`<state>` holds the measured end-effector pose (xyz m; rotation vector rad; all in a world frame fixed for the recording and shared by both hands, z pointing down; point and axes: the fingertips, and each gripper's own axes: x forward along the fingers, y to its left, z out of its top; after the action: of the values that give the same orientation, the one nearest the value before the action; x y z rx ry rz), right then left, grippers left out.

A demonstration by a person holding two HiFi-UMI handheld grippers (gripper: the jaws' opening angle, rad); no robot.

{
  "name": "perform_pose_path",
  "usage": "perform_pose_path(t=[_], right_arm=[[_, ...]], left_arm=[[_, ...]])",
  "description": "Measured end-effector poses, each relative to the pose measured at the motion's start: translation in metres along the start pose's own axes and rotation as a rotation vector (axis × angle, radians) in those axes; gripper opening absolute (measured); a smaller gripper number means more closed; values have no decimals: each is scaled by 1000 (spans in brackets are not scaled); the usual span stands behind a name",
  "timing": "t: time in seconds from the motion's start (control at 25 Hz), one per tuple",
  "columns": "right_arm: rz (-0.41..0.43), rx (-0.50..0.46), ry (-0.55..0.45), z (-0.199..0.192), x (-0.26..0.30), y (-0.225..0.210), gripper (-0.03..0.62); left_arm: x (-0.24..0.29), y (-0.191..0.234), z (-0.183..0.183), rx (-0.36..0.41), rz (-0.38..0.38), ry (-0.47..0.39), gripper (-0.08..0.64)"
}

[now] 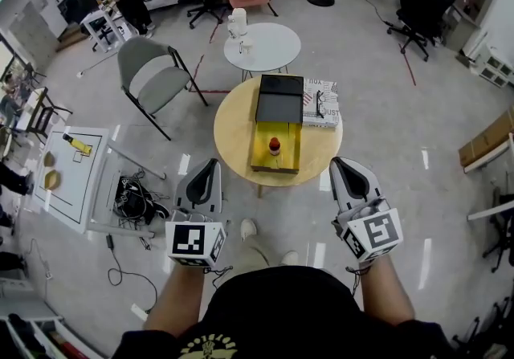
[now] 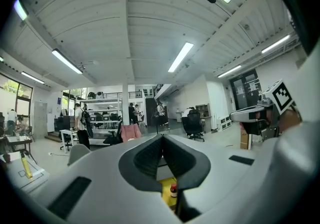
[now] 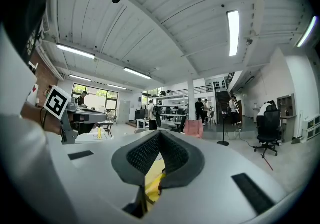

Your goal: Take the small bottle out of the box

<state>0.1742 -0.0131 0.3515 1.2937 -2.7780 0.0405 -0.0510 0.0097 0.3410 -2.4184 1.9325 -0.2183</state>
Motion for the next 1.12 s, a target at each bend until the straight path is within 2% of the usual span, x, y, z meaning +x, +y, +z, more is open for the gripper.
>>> perform_pose_path(t=[0.24, 0.52, 1.12], right_arm=[[-13, -3, 12, 3, 16, -4, 15], [-32, -2, 20, 7, 48, -8, 15], [-78, -18, 51, 8, 113, -16, 14]], left_arm=[[22, 6, 12, -16, -36, -35, 14], [49, 29, 13, 0, -61, -38, 14], [112, 70, 7, -22, -125, -38, 14]])
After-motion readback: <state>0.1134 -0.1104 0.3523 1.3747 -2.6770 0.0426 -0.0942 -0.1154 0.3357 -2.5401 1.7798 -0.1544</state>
